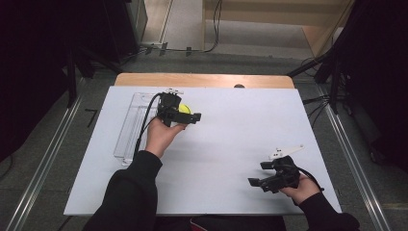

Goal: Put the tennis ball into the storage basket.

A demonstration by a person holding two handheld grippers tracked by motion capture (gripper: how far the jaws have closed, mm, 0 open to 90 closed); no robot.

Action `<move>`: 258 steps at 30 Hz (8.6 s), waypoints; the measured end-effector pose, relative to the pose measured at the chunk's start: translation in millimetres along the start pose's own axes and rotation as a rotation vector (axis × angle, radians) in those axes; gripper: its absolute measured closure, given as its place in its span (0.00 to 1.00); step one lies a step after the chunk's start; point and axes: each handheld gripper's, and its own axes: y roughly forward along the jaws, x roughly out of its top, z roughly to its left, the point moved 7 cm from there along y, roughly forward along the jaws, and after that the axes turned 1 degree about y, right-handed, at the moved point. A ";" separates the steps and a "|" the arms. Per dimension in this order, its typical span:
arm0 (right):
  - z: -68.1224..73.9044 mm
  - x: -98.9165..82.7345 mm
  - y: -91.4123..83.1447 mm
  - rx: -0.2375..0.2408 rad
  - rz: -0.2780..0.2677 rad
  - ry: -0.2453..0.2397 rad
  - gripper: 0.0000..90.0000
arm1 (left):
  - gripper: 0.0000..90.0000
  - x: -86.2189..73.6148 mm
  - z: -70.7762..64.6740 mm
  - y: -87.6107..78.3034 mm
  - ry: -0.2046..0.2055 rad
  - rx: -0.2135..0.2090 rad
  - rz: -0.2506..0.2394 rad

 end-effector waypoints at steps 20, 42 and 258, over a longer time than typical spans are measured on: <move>4.6 5.0 4.4 0.013 0.009 -0.022 0.13 | 0.05 22.8 36.0 22.4 -0.082 0.079 0.004; 7.5 4.3 2.4 0.006 0.005 -0.027 0.13 | 0.05 18.6 49.7 44.0 -0.092 0.135 0.042; 10.4 4.0 2.3 0.011 0.013 -0.053 0.14 | 0.31 -20.6 73.8 -102.5 -0.042 0.085 0.062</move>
